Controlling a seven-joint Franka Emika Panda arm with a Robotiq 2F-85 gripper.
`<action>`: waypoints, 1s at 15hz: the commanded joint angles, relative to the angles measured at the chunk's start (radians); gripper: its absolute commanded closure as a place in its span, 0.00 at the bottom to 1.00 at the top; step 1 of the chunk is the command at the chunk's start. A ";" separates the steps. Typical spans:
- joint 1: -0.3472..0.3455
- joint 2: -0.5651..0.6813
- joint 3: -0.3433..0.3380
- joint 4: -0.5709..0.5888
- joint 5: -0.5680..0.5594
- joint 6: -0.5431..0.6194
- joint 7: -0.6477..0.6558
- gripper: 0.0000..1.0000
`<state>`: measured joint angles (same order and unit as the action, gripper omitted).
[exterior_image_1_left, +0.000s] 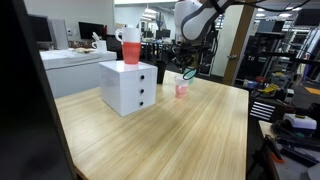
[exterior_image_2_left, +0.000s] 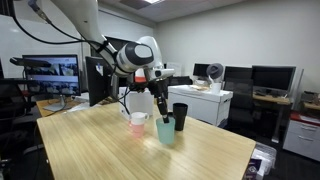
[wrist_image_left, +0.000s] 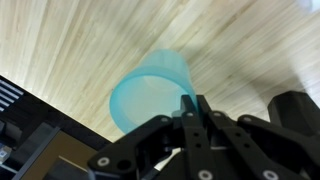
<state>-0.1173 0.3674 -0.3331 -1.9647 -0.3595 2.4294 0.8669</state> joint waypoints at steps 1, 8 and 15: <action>-0.009 0.033 -0.003 0.041 0.036 0.020 -0.002 0.93; -0.008 0.074 0.008 0.090 0.072 0.000 -0.044 0.47; 0.002 0.061 0.031 0.118 0.094 -0.043 -0.093 0.00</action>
<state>-0.1149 0.4417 -0.3135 -1.8735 -0.3022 2.4262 0.8273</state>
